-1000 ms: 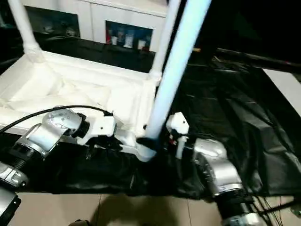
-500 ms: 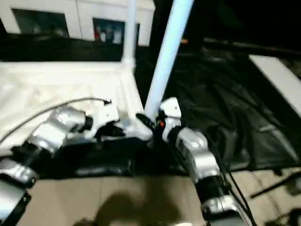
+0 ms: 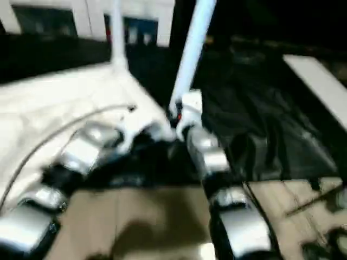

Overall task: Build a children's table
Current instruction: Insert table leg to table base

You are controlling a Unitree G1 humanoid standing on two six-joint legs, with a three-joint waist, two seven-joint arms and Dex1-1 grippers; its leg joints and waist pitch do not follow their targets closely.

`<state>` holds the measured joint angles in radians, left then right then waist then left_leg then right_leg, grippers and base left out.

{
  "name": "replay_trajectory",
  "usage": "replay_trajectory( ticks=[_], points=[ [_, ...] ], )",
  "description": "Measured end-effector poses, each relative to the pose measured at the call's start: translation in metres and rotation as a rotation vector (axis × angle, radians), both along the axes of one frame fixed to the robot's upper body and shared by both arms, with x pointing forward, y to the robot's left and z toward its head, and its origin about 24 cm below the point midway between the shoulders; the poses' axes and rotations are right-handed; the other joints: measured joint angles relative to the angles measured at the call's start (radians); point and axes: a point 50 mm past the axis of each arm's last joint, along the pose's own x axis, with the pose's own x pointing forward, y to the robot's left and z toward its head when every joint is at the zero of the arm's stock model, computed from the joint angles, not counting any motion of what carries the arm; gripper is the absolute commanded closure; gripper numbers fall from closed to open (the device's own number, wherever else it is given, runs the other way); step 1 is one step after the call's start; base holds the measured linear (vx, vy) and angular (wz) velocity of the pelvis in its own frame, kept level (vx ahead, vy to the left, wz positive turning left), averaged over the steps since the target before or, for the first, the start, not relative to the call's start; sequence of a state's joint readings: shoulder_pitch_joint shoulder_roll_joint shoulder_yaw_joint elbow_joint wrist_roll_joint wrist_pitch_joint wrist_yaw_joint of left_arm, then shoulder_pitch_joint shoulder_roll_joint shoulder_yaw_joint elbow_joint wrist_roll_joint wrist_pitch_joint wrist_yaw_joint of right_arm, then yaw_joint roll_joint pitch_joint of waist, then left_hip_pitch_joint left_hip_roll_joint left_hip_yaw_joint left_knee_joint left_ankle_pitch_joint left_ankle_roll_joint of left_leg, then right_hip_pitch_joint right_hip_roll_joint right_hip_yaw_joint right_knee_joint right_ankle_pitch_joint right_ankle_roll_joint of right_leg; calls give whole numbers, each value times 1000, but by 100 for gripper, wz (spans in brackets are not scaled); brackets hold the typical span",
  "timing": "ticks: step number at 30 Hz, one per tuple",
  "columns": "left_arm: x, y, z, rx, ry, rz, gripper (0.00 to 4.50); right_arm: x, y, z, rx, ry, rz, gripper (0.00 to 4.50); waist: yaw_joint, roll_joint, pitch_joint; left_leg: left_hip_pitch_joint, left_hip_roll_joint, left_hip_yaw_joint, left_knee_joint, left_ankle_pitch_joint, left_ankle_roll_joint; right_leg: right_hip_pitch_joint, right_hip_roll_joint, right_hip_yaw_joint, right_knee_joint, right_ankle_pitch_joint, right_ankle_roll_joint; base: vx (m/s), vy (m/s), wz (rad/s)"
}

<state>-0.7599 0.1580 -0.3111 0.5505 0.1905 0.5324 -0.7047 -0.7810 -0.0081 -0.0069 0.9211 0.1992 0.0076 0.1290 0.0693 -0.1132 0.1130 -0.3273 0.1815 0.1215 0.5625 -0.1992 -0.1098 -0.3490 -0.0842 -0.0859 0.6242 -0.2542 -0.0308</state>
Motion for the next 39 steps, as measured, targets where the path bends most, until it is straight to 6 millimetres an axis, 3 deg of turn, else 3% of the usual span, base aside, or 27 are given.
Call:
replay_trajectory(
  ticks=[3,5,17,18,23,27,32,35,39],
  points=[
    [0,-5,-2,-6,-4,31,450,1,1,-1,0,4,-35,265,-5,1,-1,5,1,18,-19,0,0,-1,0,13,-13,-9,15,-29,-6,11],
    [0,-5,-2,-8,-8,33,450,2,1,0,-3,2,-36,265,-5,0,-1,2,0,24,-28,0,0,-2,0,17,-15,-10,17,0,0,0],
    [2,-1,0,-5,-46,20,450,5,6,4,-13,-24,-35,265,-6,-5,-11,-13,3,29,-29,7,2,-16,1,20,-15,8,24,0,0,0],
    [3,0,1,-5,-50,12,450,5,6,4,-8,-31,-29,209,-6,-5,-11,-13,4,30,-29,8,2,-16,1,20,-15,9,25,0,0,0],
    [3,4,8,-21,-62,-40,450,6,0,4,32,-36,11,178,1,-1,-11,-24,14,37,-29,24,5,-29,7,20,-13,10,24,0,0,0],
    [3,6,14,-31,-70,-82,450,4,-7,7,36,-61,56,144,9,11,-4,-29,18,48,-29,30,14,-35,9,21,-12,11,25,0,0,0],
    [3,9,18,-40,-74,-157,450,-12,-24,0,37,-64,153,110,24,17,0,-34,24,51,-28,30,15,-35,10,22,-14,10,23,0,0,0],
    [4,12,21,-29,-97,-198,450,-31,-38,-5,25,-54,237,81,21,18,1,-41,25,52,-22,29,18,-38,10,23,-12,10,23,0,0,0],
    [5,17,19,-26,-122,-251,450,-69,-58,6,-9,-111,405,81,23,21,0,-43,26,51,-16,27,21,-37,10,23,-11,11,25,0,0,0]
  ],
)
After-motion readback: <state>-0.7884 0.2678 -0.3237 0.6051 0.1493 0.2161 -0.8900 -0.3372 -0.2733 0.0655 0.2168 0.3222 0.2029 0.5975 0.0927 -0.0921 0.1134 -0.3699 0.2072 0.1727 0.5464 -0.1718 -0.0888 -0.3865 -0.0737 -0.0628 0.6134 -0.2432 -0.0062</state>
